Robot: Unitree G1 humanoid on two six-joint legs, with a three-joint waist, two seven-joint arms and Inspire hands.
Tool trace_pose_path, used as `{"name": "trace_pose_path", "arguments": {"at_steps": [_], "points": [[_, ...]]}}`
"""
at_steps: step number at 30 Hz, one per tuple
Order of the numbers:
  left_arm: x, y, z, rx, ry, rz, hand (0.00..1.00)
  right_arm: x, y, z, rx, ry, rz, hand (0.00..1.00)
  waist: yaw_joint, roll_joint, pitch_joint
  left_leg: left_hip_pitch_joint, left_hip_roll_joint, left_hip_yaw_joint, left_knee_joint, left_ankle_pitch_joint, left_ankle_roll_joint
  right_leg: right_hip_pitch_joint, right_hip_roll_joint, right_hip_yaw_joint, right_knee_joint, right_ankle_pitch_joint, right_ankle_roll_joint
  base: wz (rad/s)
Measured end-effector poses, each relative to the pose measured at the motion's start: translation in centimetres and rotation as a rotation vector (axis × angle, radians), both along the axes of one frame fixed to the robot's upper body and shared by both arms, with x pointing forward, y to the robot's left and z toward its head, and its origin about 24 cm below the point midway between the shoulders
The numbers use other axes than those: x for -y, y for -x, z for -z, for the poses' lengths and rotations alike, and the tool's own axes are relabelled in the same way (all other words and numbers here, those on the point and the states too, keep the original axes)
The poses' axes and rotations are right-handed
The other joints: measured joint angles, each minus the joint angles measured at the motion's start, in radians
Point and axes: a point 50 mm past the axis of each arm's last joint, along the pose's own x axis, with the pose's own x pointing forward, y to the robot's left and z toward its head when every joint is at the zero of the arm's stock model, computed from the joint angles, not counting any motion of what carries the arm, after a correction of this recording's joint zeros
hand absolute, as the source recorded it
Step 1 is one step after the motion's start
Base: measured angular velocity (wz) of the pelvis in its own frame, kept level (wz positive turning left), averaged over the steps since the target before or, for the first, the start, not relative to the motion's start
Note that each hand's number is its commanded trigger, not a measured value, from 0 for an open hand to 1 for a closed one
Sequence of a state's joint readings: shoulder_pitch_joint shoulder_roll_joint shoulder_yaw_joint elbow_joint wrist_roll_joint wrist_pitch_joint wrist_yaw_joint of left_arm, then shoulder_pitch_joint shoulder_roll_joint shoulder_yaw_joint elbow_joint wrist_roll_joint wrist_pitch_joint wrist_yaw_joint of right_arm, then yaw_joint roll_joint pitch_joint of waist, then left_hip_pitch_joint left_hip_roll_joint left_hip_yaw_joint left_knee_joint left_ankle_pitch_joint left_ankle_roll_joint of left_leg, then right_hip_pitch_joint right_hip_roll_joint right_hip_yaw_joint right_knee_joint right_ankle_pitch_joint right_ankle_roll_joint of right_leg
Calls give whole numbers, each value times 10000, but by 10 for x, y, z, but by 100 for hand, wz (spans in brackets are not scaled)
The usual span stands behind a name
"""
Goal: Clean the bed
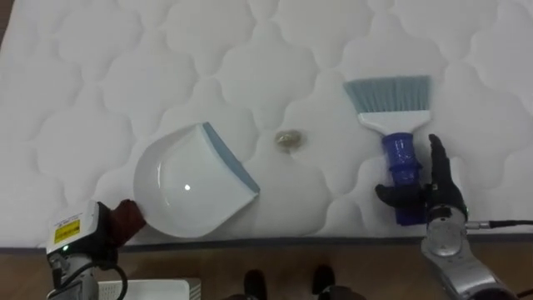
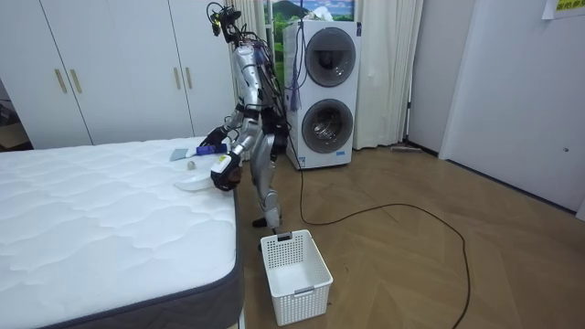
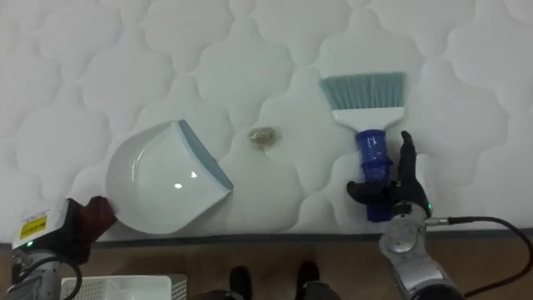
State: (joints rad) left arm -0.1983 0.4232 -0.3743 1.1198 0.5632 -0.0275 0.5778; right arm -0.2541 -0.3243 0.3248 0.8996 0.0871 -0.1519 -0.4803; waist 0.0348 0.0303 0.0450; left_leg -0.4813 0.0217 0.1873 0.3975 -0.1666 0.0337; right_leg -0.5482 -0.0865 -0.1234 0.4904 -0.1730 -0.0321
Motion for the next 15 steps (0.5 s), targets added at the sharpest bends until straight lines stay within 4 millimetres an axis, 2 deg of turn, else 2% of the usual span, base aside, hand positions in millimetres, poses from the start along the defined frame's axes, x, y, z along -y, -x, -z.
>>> {"name": "trace_pose_path", "arguments": {"at_steps": [3, 5, 6, 7, 8, 9, 15], "points": [[0, -1, -1, 9, -32, -13, 100, 2, 3, 4, -293, 275, -175, 0, -18, 1, -3, 9, 3, -90, 1, 0, 0, 84, -3, -97, -64, 0, 0, 8], [0, -1, -1, 8, -42, -18, 100, 2, 4, 5, -422, 409, -268, 14, -21, -10, -11, 8, -2, -122, 2, 0, 0, 107, -8, -132, -73, 0, 0, 7], [0, -1, 0, -16, -50, -22, 100, 4, 6, 7, -584, 549, -318, 28, -37, -11, -12, 8, -15, -144, 2, 0, 0, 112, -16, -141, -67, -1, 0, 3], [0, -1, 0, -26, -60, -32, 100, 5, 7, 9, -693, 662, -359, 51, -31, -13, -13, 12, -23, -181, 3, 1, 0, 126, -20, -151, -64, -1, 1, 4], [0, -1, 0, -30, -66, -36, 100, 5, 8, 9, -742, 696, -379, 84, -33, -14, -14, 15, -27, -213, 5, 1, 0, 135, -21, -158, -65, -1, 1, 4], [0, -1, 0, -46, -68, -38, 100, 6, 8, 9, -770, 768, -371, 100, -33, -16, -15, 24, -30, -235, 11, 1, 0, 158, -24, -171, -68, -2, 3, 5], [0, -3, 0, -357, 2, -58, 100, 26, 8, 5, -1100, 1491, -54, 100, -48, 0, -36, 101, -8, -325, 117, 1, 0, 366, -9, -302, -119, -2, 2, 6]]}}
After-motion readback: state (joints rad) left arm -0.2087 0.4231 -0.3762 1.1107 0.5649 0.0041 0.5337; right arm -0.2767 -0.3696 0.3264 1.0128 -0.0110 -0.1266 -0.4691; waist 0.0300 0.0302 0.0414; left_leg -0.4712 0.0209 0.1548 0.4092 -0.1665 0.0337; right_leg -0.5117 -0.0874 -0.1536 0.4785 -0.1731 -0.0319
